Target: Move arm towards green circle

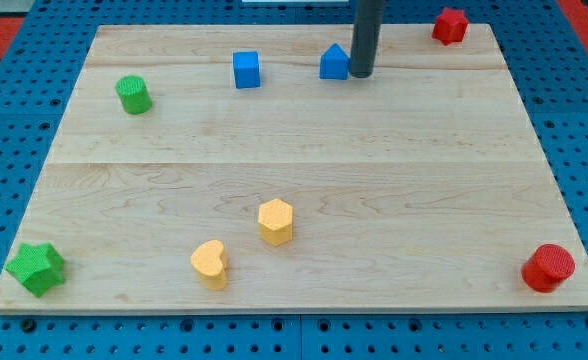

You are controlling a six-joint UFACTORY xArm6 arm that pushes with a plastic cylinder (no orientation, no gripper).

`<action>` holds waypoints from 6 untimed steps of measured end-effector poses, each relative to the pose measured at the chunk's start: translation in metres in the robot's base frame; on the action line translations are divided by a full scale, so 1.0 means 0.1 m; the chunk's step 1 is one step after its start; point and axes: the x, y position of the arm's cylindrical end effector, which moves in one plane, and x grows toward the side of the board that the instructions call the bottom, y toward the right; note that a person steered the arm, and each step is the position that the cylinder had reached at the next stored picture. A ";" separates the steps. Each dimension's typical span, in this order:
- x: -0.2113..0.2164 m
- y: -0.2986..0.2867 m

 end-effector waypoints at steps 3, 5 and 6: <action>0.50 -0.48; 0.68 -1.48; 0.70 -1.89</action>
